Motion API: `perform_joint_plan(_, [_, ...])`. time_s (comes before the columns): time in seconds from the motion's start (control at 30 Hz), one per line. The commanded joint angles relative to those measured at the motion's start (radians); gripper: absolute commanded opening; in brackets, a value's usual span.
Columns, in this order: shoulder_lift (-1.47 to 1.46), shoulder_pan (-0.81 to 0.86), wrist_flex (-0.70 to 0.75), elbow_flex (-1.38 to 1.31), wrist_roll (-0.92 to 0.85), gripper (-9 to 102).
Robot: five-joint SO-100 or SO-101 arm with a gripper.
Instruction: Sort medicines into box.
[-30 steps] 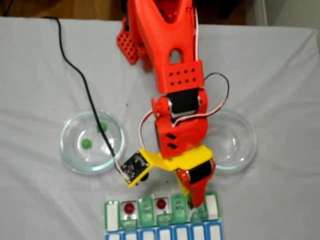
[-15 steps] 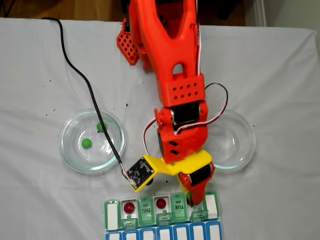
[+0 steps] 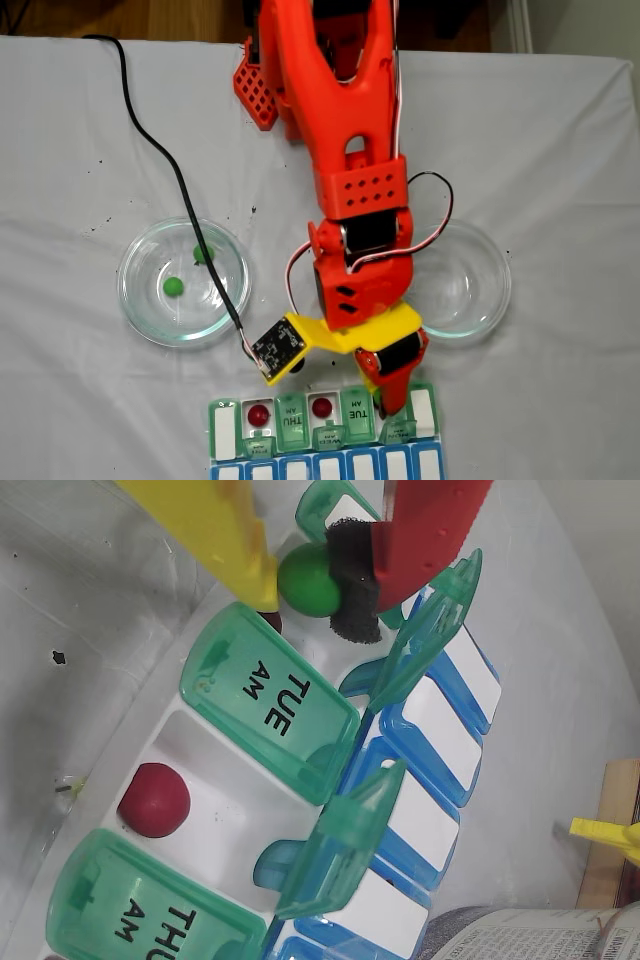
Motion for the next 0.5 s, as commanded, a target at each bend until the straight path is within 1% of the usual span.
perform_joint_plan(0.0, [0.02, 0.003, -0.015, -0.077, -0.003, 0])
perform_joint_plan(0.17, [0.014, 0.0, -0.005, -0.078, -0.006, 1])
perform_joint_plan(0.4, [-0.008, 0.0, 0.031, -0.084, 0.028, 20])
perform_joint_plan(0.47, [-0.002, 0.002, 0.041, -0.086, 0.029, 21])
